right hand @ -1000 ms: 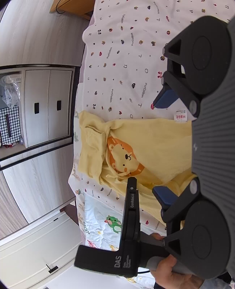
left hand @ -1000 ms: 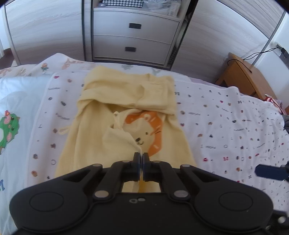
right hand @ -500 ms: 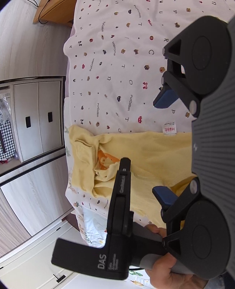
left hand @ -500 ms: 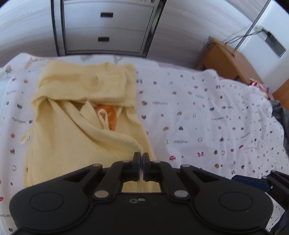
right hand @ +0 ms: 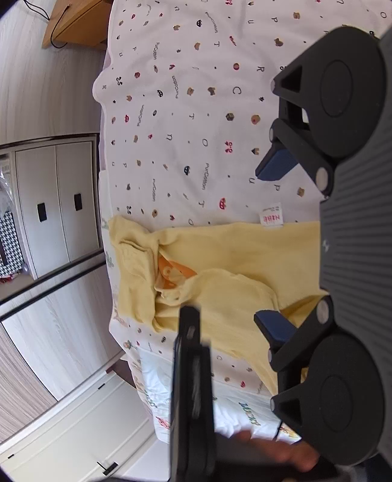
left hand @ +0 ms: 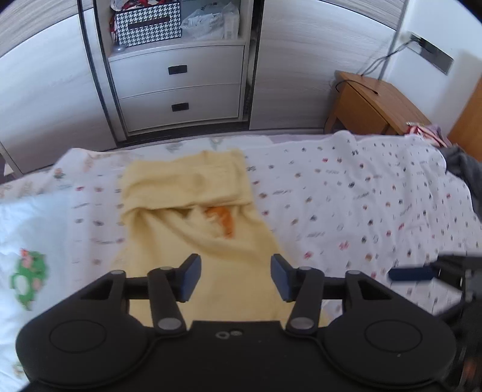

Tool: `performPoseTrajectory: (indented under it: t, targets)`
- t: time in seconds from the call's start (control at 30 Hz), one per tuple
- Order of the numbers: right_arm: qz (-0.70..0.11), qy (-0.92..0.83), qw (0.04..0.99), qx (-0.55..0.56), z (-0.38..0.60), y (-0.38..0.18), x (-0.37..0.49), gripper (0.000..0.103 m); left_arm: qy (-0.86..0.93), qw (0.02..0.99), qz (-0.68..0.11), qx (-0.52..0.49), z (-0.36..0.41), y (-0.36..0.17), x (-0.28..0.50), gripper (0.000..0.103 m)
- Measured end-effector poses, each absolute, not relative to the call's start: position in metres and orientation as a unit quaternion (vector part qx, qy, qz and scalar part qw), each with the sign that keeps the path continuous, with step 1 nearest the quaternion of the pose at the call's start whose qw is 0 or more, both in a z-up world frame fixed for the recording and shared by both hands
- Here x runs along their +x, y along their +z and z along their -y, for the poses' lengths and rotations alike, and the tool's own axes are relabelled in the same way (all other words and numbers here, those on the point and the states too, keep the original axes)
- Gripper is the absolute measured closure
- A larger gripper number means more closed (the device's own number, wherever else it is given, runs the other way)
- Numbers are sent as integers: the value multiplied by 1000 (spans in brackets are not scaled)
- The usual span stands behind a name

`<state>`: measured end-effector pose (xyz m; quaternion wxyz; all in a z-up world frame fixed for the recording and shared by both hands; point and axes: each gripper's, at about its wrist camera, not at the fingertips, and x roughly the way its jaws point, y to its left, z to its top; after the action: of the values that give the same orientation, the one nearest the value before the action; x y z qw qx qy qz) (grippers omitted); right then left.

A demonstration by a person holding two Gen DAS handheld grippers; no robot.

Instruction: Fold clothes

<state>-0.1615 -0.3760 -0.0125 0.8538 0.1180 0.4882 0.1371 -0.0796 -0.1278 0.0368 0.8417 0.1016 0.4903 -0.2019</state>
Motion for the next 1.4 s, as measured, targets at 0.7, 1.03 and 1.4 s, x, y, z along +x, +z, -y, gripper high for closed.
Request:
performPoseTrajectory:
  t: [0.7,1.03,1.4]
  targets:
    - [-529,99,833,126,356,-58,-204,8,-114,810,-567,96,15,-34,-110,47]
    - [-540,107,828,108,345,-66,-196,8,-83,812,-567,112,15,-40,-135,47]
    - [-529,88,830,153,357,-86,-200,8,-121,800,-581,85,39,-65,-121,47]
